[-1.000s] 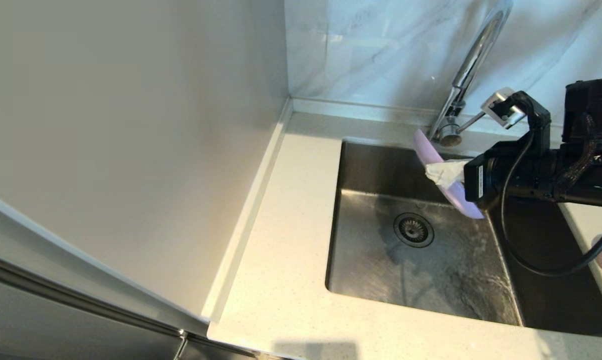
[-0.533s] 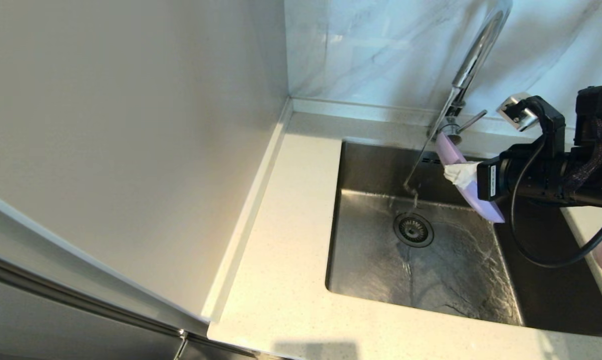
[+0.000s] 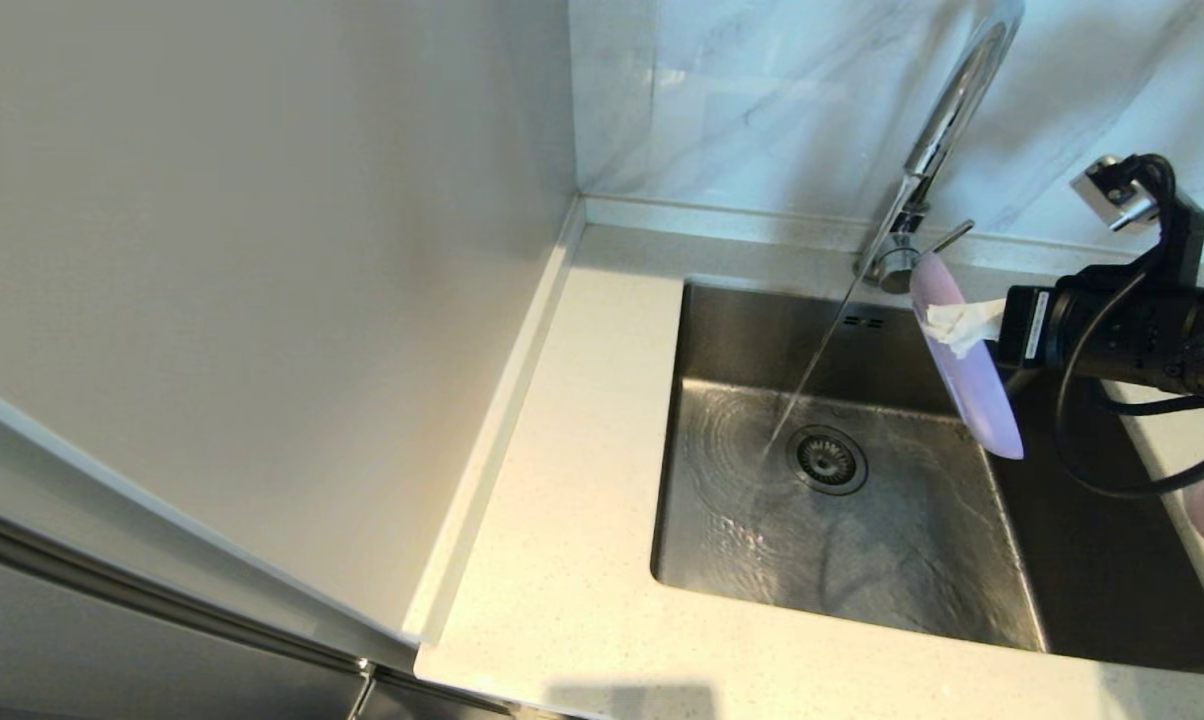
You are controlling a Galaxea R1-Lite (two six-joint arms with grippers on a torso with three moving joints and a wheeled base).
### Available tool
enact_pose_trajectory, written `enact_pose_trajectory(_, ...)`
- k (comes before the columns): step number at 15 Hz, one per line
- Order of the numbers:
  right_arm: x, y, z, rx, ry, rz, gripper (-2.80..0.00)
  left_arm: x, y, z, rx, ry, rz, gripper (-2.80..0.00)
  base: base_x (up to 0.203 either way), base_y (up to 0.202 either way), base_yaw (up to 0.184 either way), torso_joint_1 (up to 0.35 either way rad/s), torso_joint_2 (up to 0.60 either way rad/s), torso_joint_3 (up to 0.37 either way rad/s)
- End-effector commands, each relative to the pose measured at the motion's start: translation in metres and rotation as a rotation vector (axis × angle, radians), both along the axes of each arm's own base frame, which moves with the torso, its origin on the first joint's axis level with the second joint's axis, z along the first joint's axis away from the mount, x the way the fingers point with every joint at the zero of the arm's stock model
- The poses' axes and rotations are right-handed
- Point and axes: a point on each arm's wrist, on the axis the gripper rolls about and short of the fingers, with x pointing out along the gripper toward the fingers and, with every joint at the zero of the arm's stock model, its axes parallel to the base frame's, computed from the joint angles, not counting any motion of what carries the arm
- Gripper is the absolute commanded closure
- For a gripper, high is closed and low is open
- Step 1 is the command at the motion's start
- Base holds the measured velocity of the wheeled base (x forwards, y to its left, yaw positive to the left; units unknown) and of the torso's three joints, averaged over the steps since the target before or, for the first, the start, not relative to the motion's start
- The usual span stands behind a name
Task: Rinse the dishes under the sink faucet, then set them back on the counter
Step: Place the plate on the table
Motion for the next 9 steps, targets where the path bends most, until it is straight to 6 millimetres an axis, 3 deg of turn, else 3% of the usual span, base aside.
enact_pose_trajectory(1,-0.012,-0.010,0.016,0.137,-0.008,-0.036,0.00,0.000,0.000,0.000,0.000,0.000,0.000,0.00,0.000,0.000,0.000,0.000,0.00,0.000)
enact_pose_trajectory(7,-0.034,-0.045,0.061,0.569,-0.046,-0.015,0.00,0.000,0.000,0.000,0.000,0.000,-0.001,0.00,0.000,0.000,0.000,0.000,0.00,0.000)
enact_pose_trajectory(9,-0.039,-0.061,0.062,0.704,-0.028,-0.046,0.00,0.000,0.000,0.000,0.000,0.000,0.000,0.00,0.000,0.000,0.000,0.000,0.00,0.000)
